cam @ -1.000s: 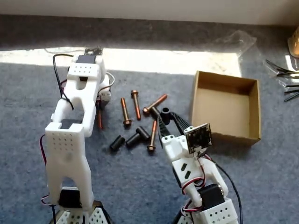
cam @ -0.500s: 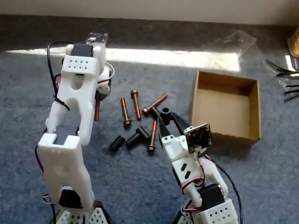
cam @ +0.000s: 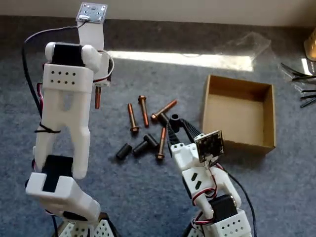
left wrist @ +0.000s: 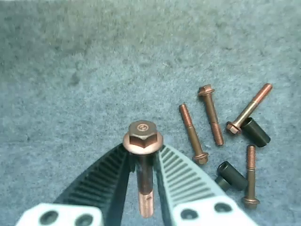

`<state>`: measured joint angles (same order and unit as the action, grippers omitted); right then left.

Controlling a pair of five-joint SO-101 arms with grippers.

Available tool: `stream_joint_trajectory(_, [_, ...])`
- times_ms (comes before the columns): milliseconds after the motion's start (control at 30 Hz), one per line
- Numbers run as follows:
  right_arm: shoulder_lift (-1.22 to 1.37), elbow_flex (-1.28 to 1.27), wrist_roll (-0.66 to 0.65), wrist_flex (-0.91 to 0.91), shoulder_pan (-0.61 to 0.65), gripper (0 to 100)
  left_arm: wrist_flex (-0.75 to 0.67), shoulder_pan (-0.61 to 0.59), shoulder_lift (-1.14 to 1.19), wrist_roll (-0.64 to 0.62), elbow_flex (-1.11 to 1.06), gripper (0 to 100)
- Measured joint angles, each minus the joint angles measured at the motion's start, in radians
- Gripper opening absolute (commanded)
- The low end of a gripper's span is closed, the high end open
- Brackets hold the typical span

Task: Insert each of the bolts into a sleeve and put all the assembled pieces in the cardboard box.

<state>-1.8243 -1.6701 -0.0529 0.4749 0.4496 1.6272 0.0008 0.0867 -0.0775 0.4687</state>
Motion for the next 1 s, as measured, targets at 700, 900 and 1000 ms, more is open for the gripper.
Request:
stream_joint_trajectory(700, [0.000, 0.000, 0.000, 0.000, 0.000, 0.5, 0.069, 0.017, -0.433, 0.006, -0.252, 1])
stream_joint_trajectory(900, [0.000, 0.000, 0.000, 0.000, 0.000, 0.5, -0.021, 0.017, -0.588, 0.006, -0.417, 1])
stream_joint_trajectory(1000, [0.000, 0.000, 0.000, 0.000, 0.000, 0.5, -0.095, 0.017, -0.666, 0.006, -0.517, 1])
